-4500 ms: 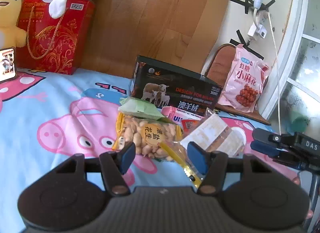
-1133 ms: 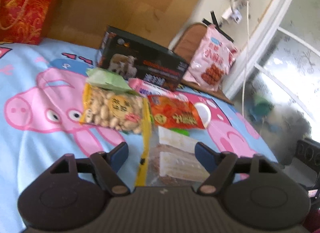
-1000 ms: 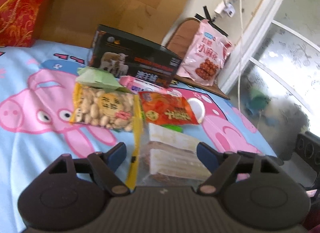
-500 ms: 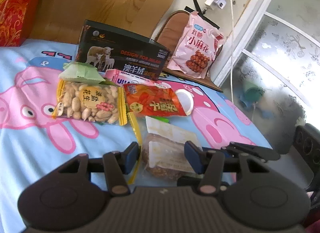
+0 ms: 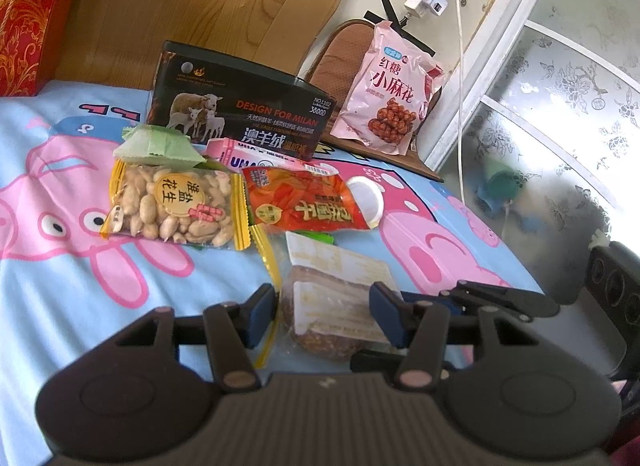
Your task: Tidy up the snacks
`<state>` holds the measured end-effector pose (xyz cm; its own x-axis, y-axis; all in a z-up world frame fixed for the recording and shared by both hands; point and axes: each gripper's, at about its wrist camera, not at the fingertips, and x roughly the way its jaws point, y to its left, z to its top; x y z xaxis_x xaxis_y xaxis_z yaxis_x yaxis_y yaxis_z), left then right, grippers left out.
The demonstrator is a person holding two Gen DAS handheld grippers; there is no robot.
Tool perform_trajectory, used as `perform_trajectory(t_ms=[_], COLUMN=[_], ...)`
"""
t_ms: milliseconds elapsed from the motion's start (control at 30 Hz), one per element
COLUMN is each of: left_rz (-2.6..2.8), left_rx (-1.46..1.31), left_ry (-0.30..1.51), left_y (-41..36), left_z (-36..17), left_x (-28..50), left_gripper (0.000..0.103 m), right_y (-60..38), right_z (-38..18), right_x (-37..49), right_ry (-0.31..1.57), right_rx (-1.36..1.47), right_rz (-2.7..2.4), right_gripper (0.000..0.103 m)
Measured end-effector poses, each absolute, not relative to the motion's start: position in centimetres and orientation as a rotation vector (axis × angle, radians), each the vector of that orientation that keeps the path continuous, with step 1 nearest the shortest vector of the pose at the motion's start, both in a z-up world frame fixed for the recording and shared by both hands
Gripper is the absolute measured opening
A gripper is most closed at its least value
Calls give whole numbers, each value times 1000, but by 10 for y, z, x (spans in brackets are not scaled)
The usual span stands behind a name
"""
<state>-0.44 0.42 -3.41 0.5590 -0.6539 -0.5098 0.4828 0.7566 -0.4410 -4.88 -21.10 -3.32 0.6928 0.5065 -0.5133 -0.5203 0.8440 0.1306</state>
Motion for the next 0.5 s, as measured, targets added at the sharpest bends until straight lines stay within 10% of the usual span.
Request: perform_trajectory(t_ms=[500], left_rz=[-680], left_rx=[-263], left_ry=[706], left_y=[4], left_z=[-34], left_x=[-4], left_gripper=[53], right_y=[-208], right_z=[-34], right_x=[-51], right_ry=[561], right_rx=[-41], right_rz=[564], right_gripper=[62])
